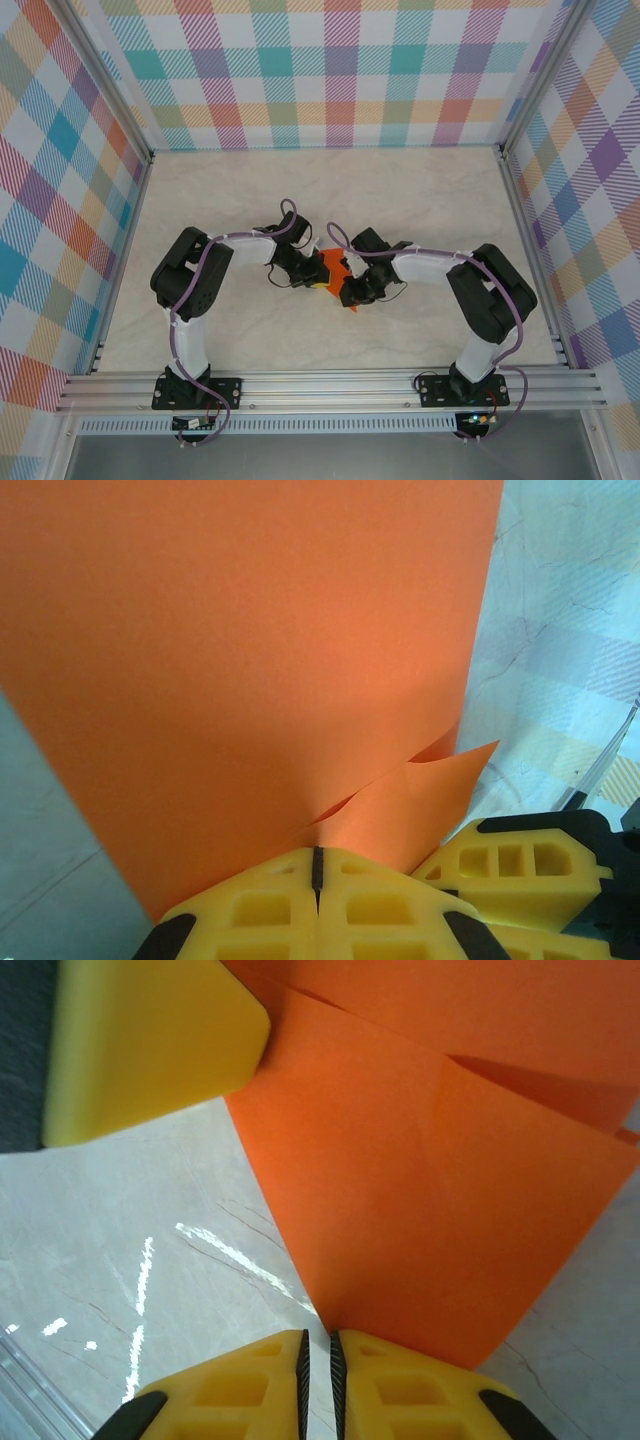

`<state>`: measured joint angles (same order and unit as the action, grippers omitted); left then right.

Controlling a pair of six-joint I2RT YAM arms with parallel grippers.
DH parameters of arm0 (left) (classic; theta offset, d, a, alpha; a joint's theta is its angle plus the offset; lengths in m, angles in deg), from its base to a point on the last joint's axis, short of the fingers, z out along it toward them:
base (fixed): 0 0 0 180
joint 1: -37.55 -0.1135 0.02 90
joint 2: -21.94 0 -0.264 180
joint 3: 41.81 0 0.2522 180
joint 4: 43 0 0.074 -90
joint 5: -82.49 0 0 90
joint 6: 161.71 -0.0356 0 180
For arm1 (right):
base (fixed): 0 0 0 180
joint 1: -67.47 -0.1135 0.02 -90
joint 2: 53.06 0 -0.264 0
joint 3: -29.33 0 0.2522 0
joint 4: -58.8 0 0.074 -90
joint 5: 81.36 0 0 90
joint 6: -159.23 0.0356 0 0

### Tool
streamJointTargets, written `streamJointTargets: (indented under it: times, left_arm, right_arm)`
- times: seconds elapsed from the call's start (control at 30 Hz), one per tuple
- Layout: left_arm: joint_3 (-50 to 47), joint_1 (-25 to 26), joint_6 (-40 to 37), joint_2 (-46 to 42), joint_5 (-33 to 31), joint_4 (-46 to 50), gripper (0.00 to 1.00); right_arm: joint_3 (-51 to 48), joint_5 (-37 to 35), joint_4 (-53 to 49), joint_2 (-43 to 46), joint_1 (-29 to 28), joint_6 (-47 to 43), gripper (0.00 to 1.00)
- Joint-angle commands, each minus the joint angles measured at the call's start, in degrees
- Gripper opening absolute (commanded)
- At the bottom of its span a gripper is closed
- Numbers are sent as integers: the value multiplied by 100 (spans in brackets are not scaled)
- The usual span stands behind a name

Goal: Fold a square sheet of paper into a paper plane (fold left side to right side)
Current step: Third fold the triangle at the center of the table.

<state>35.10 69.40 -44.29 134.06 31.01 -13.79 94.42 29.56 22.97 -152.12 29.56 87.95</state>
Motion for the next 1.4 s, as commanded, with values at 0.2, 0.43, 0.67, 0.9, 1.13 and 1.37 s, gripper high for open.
streamJointTargets:
  times: [0.2,0.43,0.67,0.9,1.13,1.37]
  left_arm:
    - [-119,40,-66,269,-688,517,1]
    - [-80,40,-64,228,-690,563,1]
    - [-21,49,-53,171,-645,574,1]
    - [-5,73,-44,153,-651,584,1]
    - [13,84,-44,101,-649,593,1]
    - [13,99,13,-227,-613,540,5]
  right_arm:
    - [-792,-318,-488,449,46,269,10]
    - [-1083,-198,-742,941,56,299,9]
    - [-454,-95,-985,1502,58,329,9]
    - [130,-45,-549,669,34,541,1]
    - [225,-224,-609,101,38,578,0]
    - [-146,-480,-741,-176,38,716,0]
